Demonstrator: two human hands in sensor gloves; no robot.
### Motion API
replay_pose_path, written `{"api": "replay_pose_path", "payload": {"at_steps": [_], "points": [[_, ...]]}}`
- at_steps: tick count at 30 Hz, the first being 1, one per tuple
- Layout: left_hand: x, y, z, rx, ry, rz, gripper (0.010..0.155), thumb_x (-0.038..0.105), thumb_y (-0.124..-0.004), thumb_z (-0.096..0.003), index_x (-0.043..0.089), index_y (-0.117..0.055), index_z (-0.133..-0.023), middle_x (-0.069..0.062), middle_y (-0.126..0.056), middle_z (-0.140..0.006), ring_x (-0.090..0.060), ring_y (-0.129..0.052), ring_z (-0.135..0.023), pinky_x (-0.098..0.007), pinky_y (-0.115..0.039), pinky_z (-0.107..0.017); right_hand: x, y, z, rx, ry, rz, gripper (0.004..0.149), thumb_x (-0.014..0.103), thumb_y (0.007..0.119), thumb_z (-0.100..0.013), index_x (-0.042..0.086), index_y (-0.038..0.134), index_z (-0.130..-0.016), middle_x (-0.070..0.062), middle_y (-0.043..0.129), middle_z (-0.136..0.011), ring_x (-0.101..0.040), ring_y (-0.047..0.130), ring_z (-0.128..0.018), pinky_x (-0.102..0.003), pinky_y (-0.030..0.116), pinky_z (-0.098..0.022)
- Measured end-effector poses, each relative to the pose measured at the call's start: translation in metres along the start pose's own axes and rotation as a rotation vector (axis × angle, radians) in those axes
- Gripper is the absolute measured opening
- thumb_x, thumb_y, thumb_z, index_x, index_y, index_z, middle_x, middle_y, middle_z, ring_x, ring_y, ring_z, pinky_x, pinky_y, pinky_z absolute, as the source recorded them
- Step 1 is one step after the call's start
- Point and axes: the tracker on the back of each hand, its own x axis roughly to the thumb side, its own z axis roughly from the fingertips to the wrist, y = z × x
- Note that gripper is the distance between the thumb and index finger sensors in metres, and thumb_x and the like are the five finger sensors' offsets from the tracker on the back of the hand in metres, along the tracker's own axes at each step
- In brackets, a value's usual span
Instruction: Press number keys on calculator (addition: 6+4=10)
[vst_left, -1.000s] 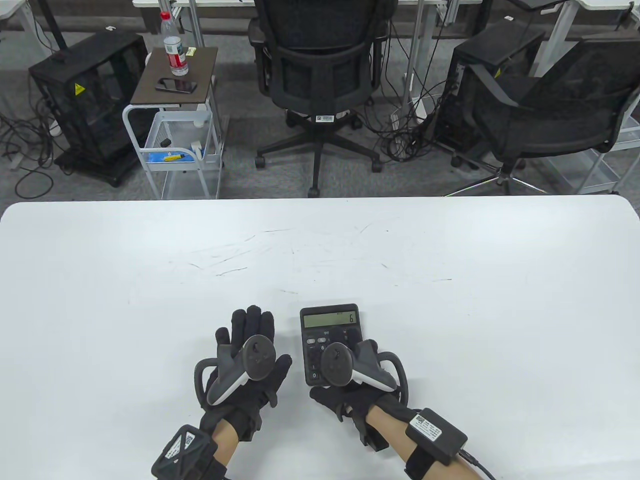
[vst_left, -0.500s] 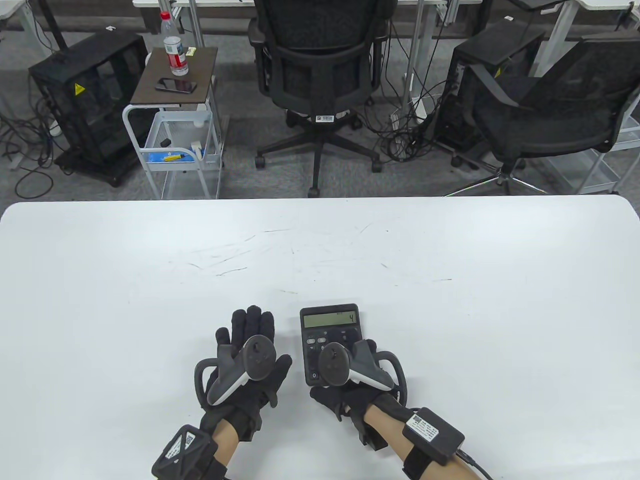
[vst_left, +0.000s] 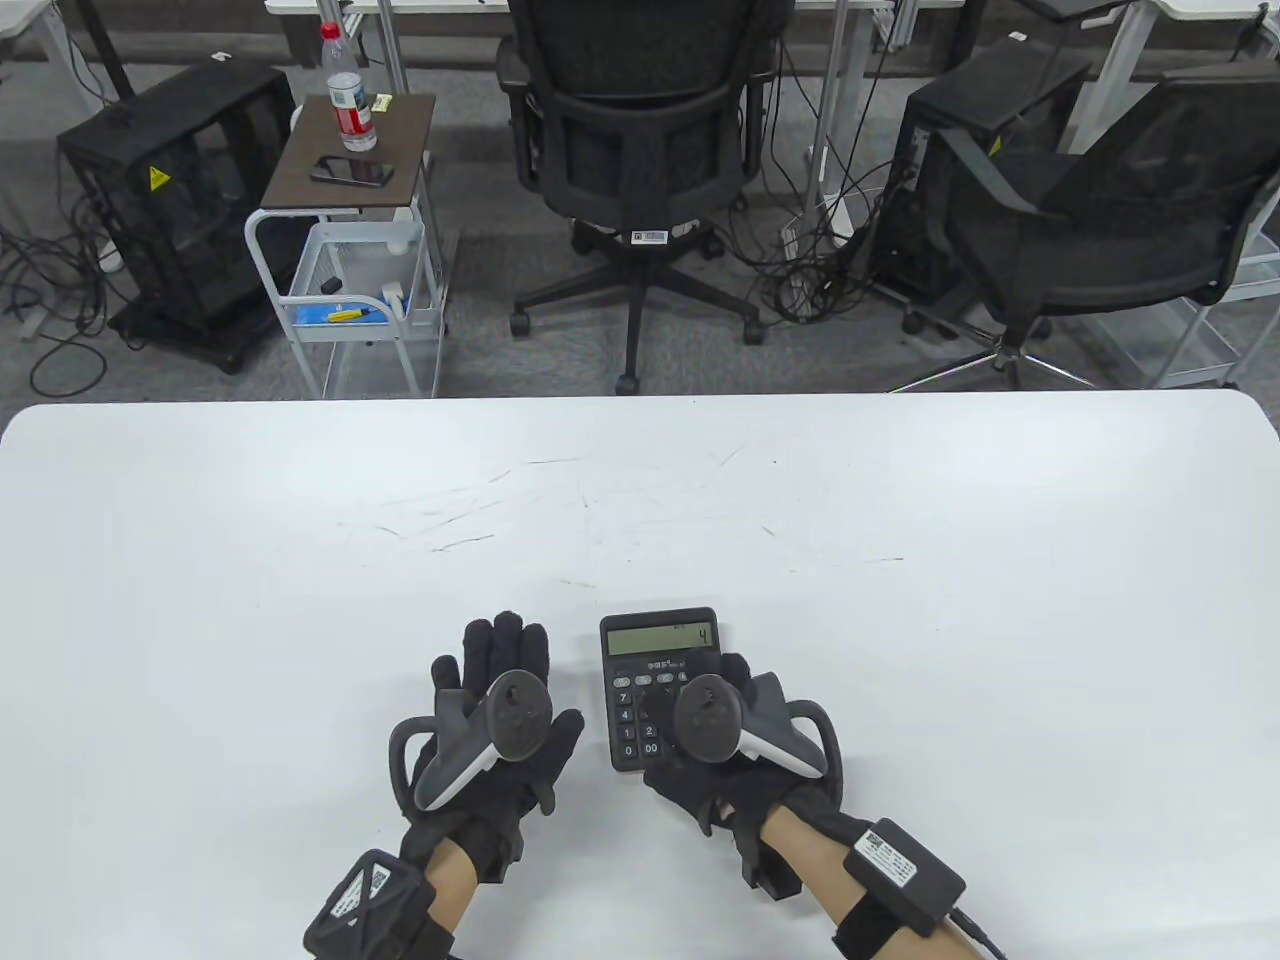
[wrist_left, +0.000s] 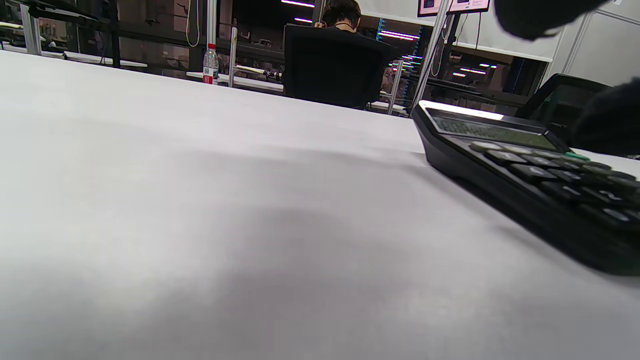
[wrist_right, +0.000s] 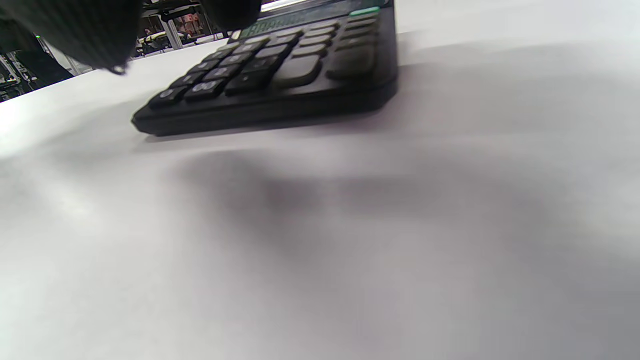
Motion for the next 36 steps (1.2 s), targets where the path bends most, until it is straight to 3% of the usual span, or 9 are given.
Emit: {"api": "replay_pose_path", "payload": {"at_steps": [12, 33, 36], "points": [[-0.001, -0.001, 0.0, -0.009, 0.008, 0.002, 0.086, 0.065, -0.068, -0.0441, 0.029, -0.025, -0.109, 0.005, -0.018, -0.122, -0.027, -0.014, -0.113, -0.059, -0.022, -0.081, -0.038, 0.001, 0.024, 0.053, 0.015, -0.045, 0.077, 0.063, 0.074, -0.041, 0.037, 0.047, -0.107, -0.015, 0.022, -0.118, -0.052, 0.023, -0.104, -0.07, 0.031, -0.07], [0.002, -0.003, -0.001, -0.018, 0.003, -0.017, 0.086, 0.065, -0.068, -0.0439, 0.029, -0.026, -0.109, 0.004, -0.018, -0.122, -0.028, -0.015, -0.113, -0.059, -0.022, -0.081, -0.041, 0.005, 0.026, 0.1, 0.031, -0.056, 0.074, 0.062, 0.074, -0.042, 0.038, 0.047, -0.106, -0.014, 0.025, -0.119, -0.052, 0.023, -0.104, -0.069, 0.031, -0.07], [0.003, -0.004, -0.001, -0.019, 0.001, -0.02, 0.086, 0.065, -0.068, -0.044, 0.029, -0.025, -0.109, 0.004, -0.018, -0.122, -0.027, -0.015, -0.113, -0.059, -0.022, -0.081, -0.042, 0.002, 0.026, 0.042, 0.013, -0.049, 0.072, 0.062, 0.074, -0.041, 0.038, 0.052, -0.105, -0.014, 0.027, -0.119, -0.051, 0.025, -0.104, -0.067, 0.032, -0.071]]}}
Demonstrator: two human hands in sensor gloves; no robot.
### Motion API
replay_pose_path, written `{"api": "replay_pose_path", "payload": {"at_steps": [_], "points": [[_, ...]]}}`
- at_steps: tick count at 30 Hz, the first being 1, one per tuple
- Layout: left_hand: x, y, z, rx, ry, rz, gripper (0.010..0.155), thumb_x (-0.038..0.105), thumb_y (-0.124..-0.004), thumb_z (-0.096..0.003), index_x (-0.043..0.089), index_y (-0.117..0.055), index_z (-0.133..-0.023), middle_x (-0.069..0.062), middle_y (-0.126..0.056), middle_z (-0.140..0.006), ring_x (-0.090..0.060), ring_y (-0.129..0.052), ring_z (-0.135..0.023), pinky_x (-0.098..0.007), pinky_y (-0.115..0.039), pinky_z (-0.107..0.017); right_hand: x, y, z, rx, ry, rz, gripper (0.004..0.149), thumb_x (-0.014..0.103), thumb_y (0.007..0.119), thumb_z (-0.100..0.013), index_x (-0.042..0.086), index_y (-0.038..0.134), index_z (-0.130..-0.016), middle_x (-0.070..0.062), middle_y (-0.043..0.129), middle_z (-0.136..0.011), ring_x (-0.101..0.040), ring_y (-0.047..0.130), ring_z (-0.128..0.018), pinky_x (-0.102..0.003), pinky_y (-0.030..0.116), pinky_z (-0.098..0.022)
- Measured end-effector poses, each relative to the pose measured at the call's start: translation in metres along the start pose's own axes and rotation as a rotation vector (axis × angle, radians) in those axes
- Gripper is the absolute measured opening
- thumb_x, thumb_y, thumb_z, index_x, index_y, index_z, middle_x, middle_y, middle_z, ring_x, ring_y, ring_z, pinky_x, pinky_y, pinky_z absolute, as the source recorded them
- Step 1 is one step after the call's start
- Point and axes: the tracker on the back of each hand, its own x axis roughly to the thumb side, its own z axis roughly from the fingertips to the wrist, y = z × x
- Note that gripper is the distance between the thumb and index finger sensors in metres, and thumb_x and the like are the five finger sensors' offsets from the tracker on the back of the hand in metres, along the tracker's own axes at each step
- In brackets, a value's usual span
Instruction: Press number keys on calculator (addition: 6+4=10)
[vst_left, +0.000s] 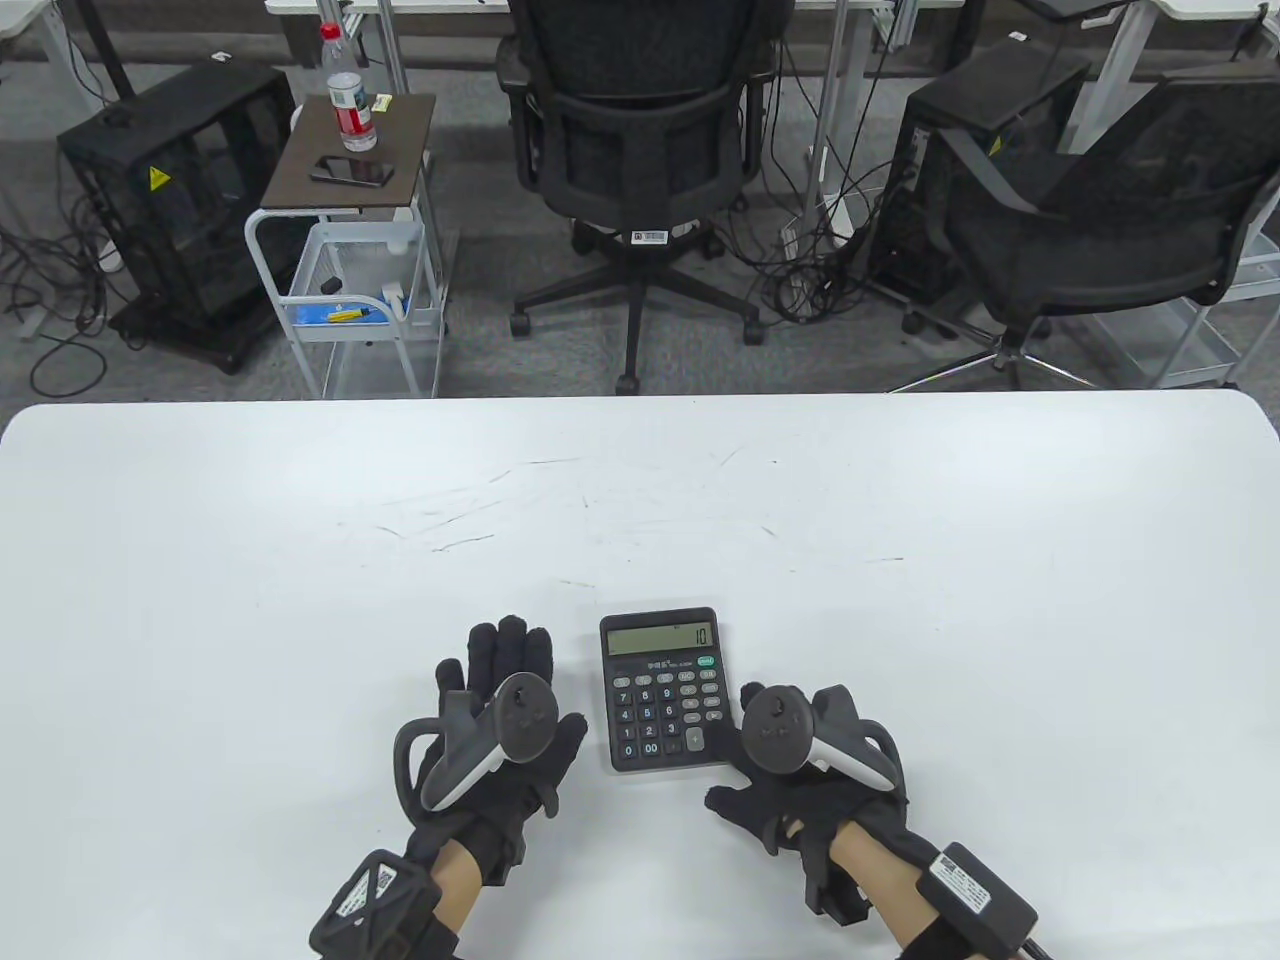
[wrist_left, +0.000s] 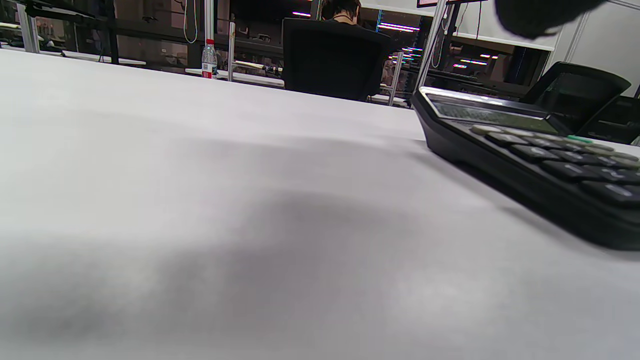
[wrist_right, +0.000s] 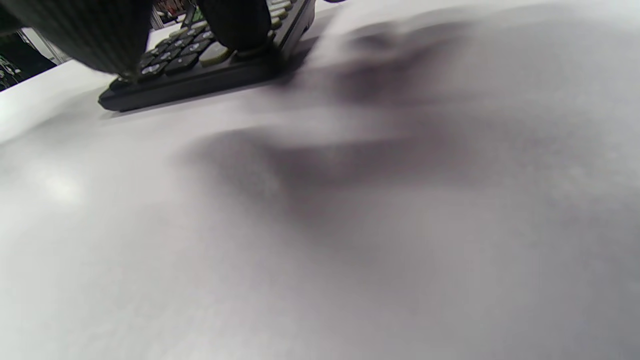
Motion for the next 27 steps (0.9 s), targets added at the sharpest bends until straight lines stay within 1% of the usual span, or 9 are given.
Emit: {"api": "replay_pose_path", "payload": {"at_steps": [1, 2, 3, 5, 10, 13, 17, 20, 27], "points": [[0.0, 0.0, 0.0, 0.0, -0.001, -0.001, 0.086, 0.065, -0.068, -0.0443, 0.029, -0.025, -0.11, 0.004, -0.018, -0.122, -0.028, -0.015, -0.113, -0.059, -0.022, -0.081, 0.0, -0.001, 0.0, -0.019, -0.005, -0.003, 0.072, 0.062, 0.075, -0.041, 0.037, 0.054, -0.105, -0.014, 0.028, -0.119, -0.05, 0.025, -0.104, -0.066, 0.032, -0.071], [0.0, 0.0, 0.0, 0.0, -0.001, -0.002, 0.086, 0.066, -0.068, -0.044, 0.029, -0.025, -0.11, 0.004, -0.018, -0.122, -0.027, -0.015, -0.113, -0.059, -0.022, -0.081, -0.002, -0.005, -0.001, -0.081, -0.02, 0.002, 0.072, 0.062, 0.075, -0.04, 0.037, 0.055, -0.105, -0.014, 0.03, -0.119, -0.048, 0.028, -0.105, -0.062, 0.033, -0.073], [0.0, 0.0, 0.0, -0.001, -0.002, -0.003, 0.086, 0.065, -0.068, -0.0441, 0.029, -0.025, -0.11, 0.004, -0.018, -0.122, -0.028, -0.015, -0.113, -0.058, -0.022, -0.081, -0.002, -0.006, -0.001, -0.1, -0.023, 0.006, 0.073, 0.062, 0.075, -0.039, 0.038, 0.054, -0.105, -0.013, 0.031, -0.119, -0.047, 0.03, -0.105, -0.06, 0.034, -0.073], [0.001, -0.001, 0.0, -0.003, -0.002, -0.005, 0.086, 0.065, -0.067, -0.0443, 0.029, -0.025, -0.109, 0.004, -0.018, -0.122, -0.028, -0.015, -0.113, -0.058, -0.022, -0.081, -0.006, -0.012, -0.004, -0.195, -0.013, 0.015, 0.075, 0.062, 0.075, -0.039, 0.037, 0.05, -0.105, -0.012, 0.034, -0.118, -0.043, 0.033, -0.106, -0.057, 0.035, -0.074], [0.001, -0.001, 0.0, -0.005, -0.004, -0.009, 0.086, 0.066, -0.067, -0.0444, 0.029, -0.025, -0.109, 0.004, -0.018, -0.122, -0.027, -0.015, -0.113, -0.058, -0.022, -0.081, -0.016, -0.017, -0.013, -0.285, 0.029, 0.039, 0.087, 0.064, 0.073, -0.039, 0.029, 0.033, -0.107, -0.008, 0.029, -0.119, -0.038, 0.028, -0.107, -0.054, 0.033, -0.074], [0.002, -0.001, 0.0, -0.002, -0.009, -0.011, 0.086, 0.066, -0.067, -0.0441, 0.029, -0.025, -0.109, 0.004, -0.018, -0.122, -0.027, -0.015, -0.113, -0.058, -0.022, -0.081, -0.02, -0.021, -0.015, -0.308, 0.056, 0.048, 0.089, 0.066, 0.07, -0.039, 0.028, 0.028, -0.107, -0.007, 0.023, -0.118, -0.037, 0.025, -0.107, -0.053, 0.031, -0.075], [0.003, -0.001, -0.001, 0.003, -0.008, -0.015, 0.086, 0.066, -0.067, -0.0441, 0.029, -0.024, -0.109, 0.004, -0.018, -0.122, -0.027, -0.015, -0.113, -0.057, -0.022, -0.081, -0.023, -0.026, -0.014, -0.343, 0.07, 0.047, 0.09, 0.067, 0.069, -0.04, 0.026, 0.027, -0.108, -0.007, 0.022, -0.118, -0.037, 0.023, -0.107, -0.053, 0.03, -0.075], [0.003, -0.002, -0.001, 0.003, -0.007, -0.015, 0.087, 0.066, -0.067, -0.0443, 0.029, -0.024, -0.109, 0.004, -0.018, -0.122, -0.027, -0.015, -0.113, -0.058, -0.022, -0.081, -0.025, -0.028, -0.015, -0.346, 0.077, 0.044, 0.091, 0.068, 0.068, -0.039, 0.026, 0.026, -0.108, -0.008, 0.021, -0.119, -0.037, 0.022, -0.107, -0.053, 0.03, -0.075], [0.004, -0.003, -0.001, -0.002, -0.003, -0.005, 0.087, 0.066, -0.067, -0.044, 0.029, -0.023, -0.109, 0.004, -0.018, -0.122, -0.027, -0.014, -0.113, -0.058, -0.021, -0.081, -0.027, -0.026, -0.018, -0.315, 0.092, 0.065, 0.092, 0.069, 0.067, -0.04, 0.025, 0.023, -0.108, -0.009, 0.018, -0.119, -0.038, 0.02, -0.107, -0.054, 0.028, -0.075]]}}
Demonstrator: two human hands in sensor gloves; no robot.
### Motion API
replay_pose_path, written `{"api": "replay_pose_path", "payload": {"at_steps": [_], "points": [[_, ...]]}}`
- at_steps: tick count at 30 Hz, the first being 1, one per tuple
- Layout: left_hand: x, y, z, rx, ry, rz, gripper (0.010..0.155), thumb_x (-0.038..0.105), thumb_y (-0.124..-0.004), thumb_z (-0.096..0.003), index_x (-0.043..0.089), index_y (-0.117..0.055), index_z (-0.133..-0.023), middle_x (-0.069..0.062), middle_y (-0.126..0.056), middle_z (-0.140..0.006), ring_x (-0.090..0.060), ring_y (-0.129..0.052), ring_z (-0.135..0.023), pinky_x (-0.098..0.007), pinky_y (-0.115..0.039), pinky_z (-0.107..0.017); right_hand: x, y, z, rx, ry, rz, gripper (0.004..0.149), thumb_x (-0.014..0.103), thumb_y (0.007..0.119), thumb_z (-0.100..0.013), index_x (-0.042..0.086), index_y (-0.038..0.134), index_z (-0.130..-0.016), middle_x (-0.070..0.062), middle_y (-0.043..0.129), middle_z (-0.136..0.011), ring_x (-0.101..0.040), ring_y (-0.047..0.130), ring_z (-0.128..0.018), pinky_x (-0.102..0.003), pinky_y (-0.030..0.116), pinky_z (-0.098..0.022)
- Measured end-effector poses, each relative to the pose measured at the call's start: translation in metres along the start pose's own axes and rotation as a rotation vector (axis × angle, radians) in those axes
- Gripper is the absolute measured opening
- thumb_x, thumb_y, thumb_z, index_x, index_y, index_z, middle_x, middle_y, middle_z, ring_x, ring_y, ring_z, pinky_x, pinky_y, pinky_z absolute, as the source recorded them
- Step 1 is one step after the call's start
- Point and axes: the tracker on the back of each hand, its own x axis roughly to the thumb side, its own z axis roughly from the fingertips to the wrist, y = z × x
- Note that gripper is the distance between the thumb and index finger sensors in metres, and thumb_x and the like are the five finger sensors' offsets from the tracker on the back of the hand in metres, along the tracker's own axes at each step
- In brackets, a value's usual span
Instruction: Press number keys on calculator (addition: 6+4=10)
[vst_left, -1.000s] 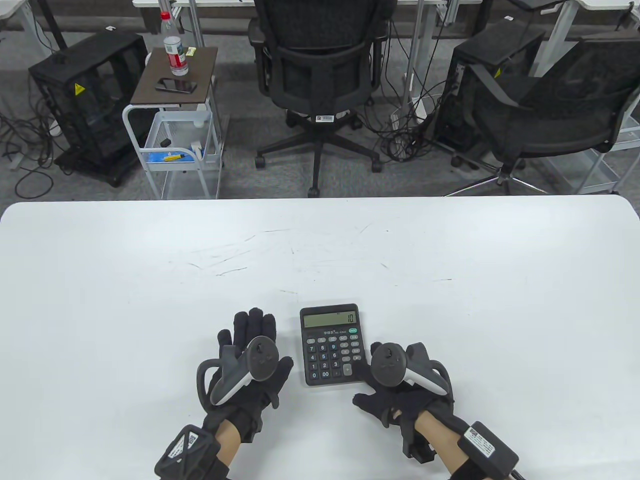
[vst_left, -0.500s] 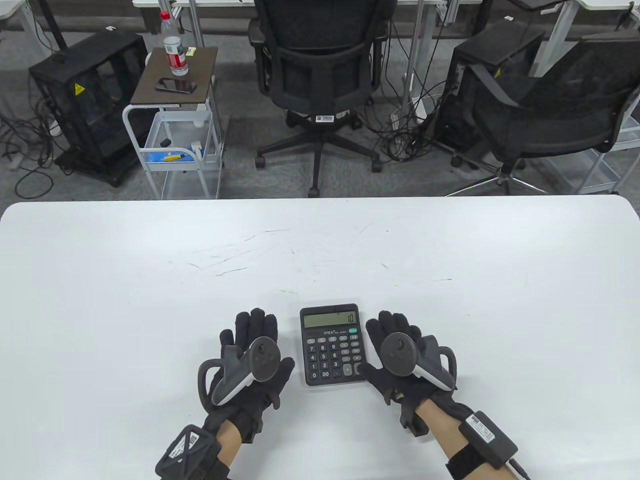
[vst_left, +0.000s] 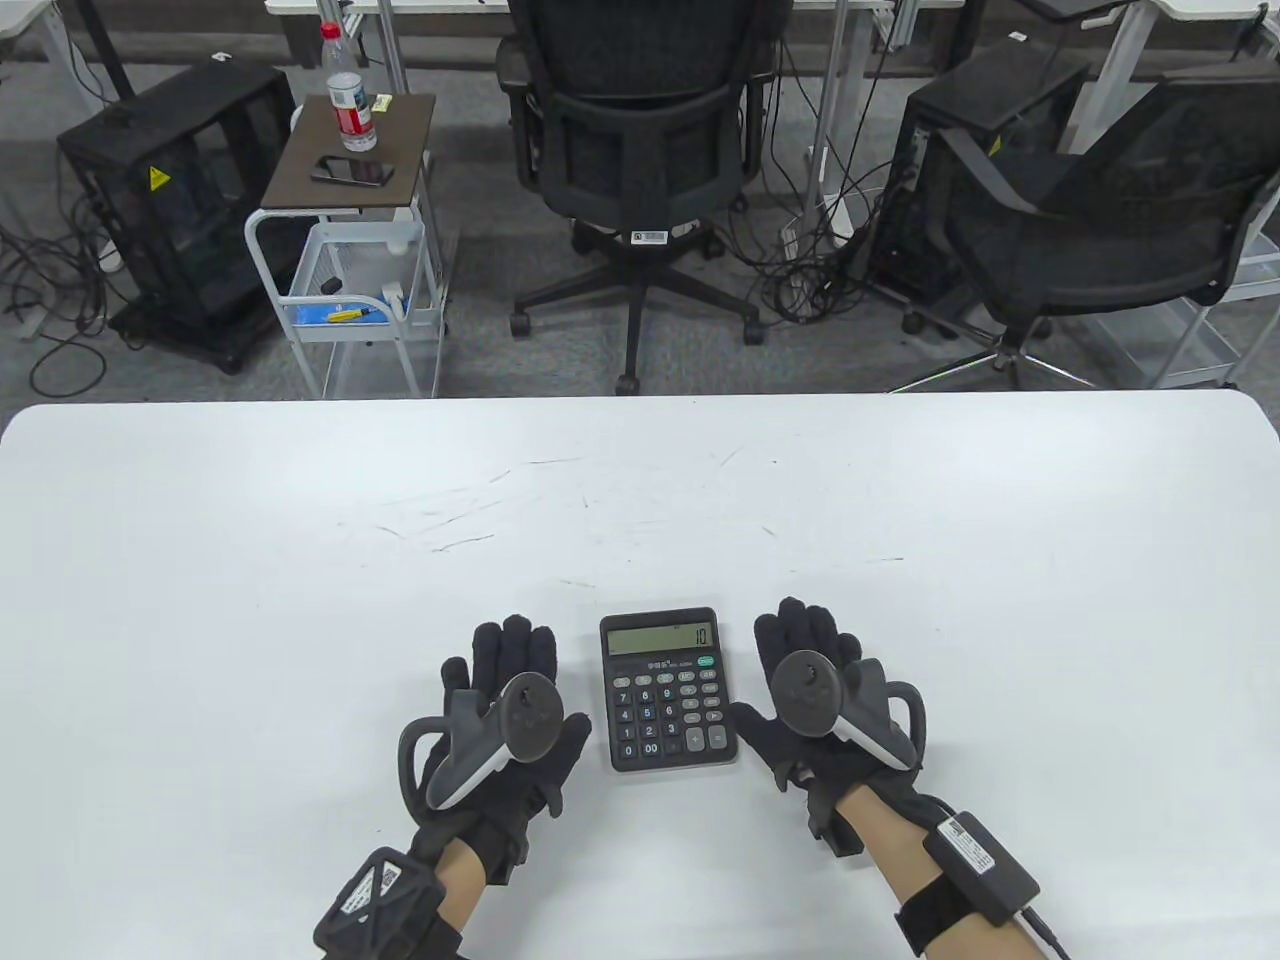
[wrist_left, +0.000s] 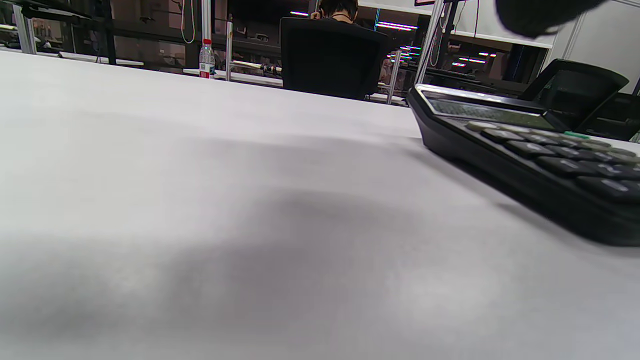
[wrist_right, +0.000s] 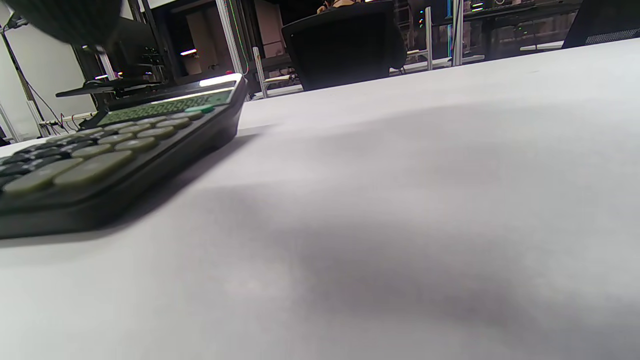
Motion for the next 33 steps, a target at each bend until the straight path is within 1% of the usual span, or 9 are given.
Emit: {"api": "replay_pose_path", "payload": {"at_steps": [12, 33], "points": [[0.0036, -0.0008, 0.0007, 0.006, -0.012, -0.019, 0.087, 0.066, -0.067, -0.0441, 0.028, -0.023, -0.109, 0.004, -0.018, -0.122, -0.027, -0.015, -0.113, -0.058, -0.021, -0.08, -0.0018, -0.0012, -0.0005, 0.006, 0.013, -0.011, 0.093, 0.07, 0.065, -0.04, 0.024, 0.02, -0.107, -0.011, 0.015, -0.118, -0.04, 0.018, -0.107, -0.055, 0.027, -0.074], [0.005, -0.0022, 0.0007, 0.005, -0.009, -0.024, 0.087, 0.066, -0.067, -0.0443, 0.028, -0.023, -0.109, 0.004, -0.018, -0.122, -0.028, -0.014, -0.113, -0.058, -0.021, -0.08, 0.0024, 0.0021, -0.0001, 0.027, 0.002, 0.019, 0.094, 0.07, 0.065, -0.04, 0.023, 0.019, -0.108, -0.012, 0.014, -0.118, -0.041, 0.017, -0.106, -0.057, 0.026, -0.074]]}}
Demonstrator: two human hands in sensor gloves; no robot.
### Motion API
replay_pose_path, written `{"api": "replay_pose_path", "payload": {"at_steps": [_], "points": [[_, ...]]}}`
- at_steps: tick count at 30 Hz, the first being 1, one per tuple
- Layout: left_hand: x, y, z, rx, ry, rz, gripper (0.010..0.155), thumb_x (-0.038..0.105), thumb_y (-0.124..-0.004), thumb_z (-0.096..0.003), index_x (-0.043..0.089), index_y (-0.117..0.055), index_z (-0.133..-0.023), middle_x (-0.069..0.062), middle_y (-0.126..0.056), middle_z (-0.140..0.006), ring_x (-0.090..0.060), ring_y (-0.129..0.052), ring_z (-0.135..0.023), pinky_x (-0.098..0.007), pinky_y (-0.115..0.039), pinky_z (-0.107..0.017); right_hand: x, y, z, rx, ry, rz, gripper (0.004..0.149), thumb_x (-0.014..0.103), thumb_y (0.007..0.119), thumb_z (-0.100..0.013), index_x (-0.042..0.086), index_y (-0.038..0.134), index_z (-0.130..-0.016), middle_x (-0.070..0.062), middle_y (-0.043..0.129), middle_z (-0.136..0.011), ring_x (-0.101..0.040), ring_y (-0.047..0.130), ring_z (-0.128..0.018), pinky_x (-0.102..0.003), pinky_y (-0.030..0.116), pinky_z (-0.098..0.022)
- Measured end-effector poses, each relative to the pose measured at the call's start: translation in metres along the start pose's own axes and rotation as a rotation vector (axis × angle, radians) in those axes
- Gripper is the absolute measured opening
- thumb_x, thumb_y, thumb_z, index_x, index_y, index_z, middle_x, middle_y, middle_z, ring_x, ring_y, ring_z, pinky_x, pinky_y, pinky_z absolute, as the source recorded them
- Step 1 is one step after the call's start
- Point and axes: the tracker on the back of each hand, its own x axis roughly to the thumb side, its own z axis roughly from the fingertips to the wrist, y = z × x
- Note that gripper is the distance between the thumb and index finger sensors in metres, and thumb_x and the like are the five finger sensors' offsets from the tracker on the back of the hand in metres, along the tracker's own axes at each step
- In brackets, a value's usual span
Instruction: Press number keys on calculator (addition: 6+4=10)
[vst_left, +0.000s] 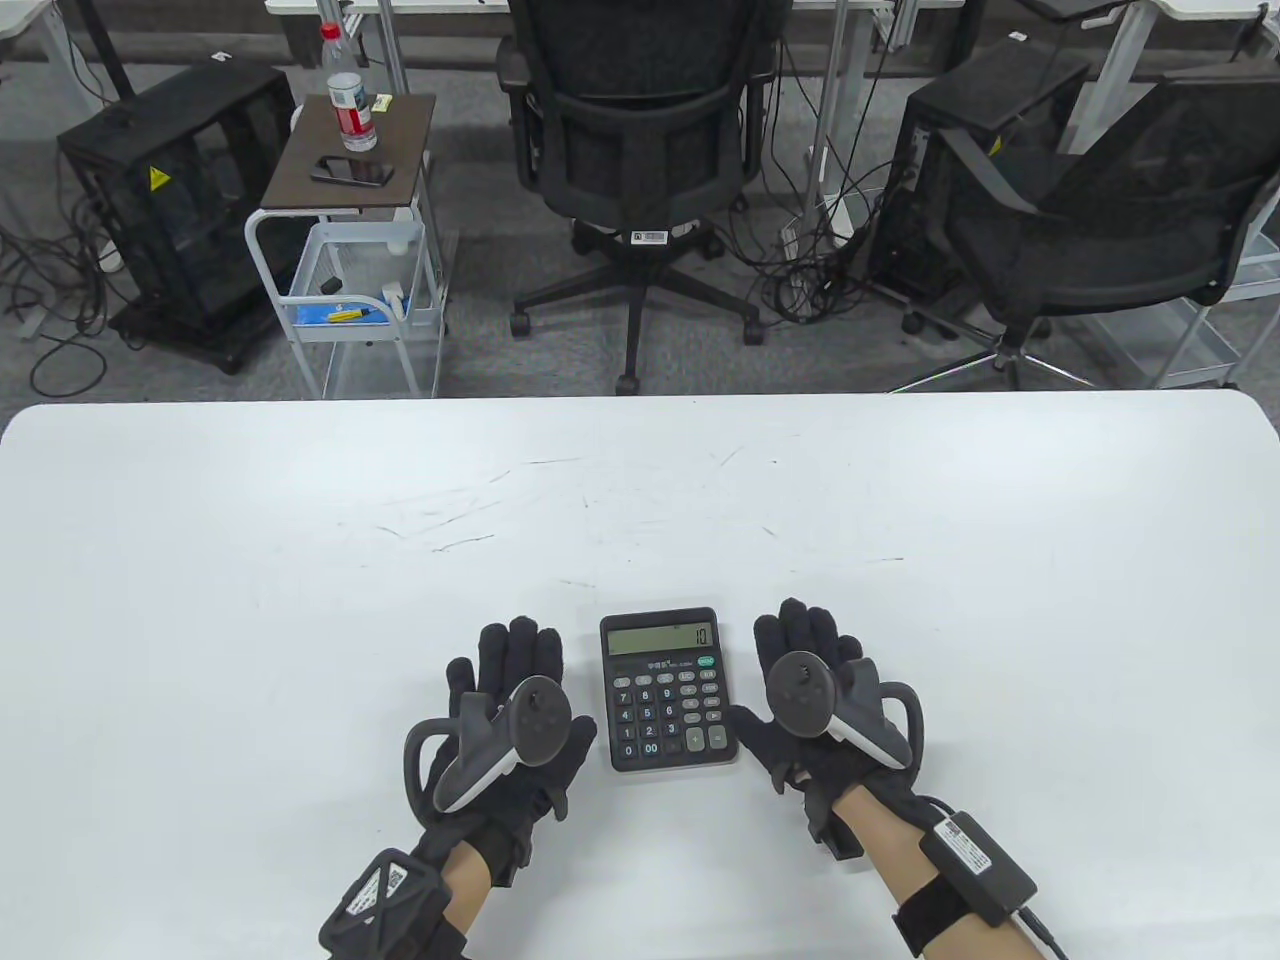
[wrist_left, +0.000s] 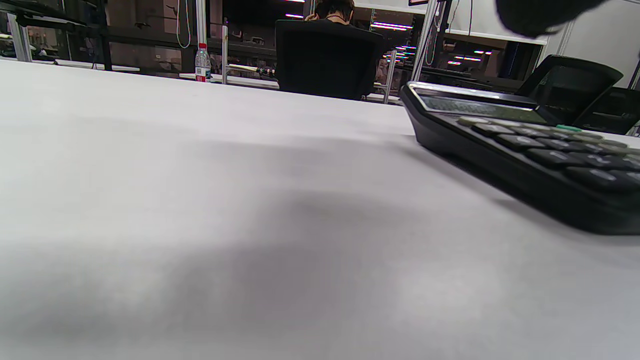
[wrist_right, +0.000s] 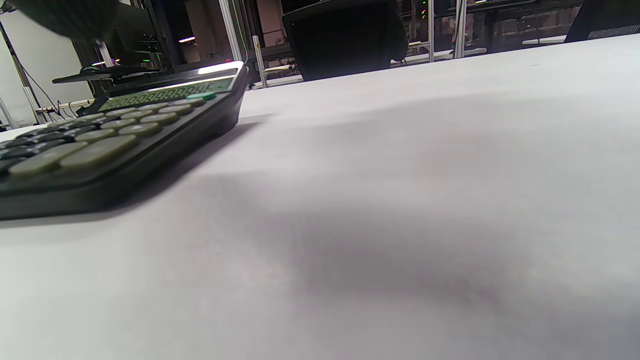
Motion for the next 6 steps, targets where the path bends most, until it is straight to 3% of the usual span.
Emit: {"api": "replay_pose_path", "payload": {"at_steps": [6], "points": [[0.0005, 0.0, 0.0003, 0.004, -0.004, -0.002, 0.087, 0.066, -0.067, -0.0441, 0.028, -0.023, -0.109, 0.004, -0.018, -0.122, -0.028, -0.014, -0.113, -0.058, -0.021, -0.08, -0.0001, 0.0001, 0.0005, 0.003, 0.006, 0.003, 0.094, 0.07, 0.065, -0.04, 0.023, 0.019, -0.108, -0.012, 0.013, -0.118, -0.041, 0.017, -0.106, -0.057, 0.026, -0.074]]}}
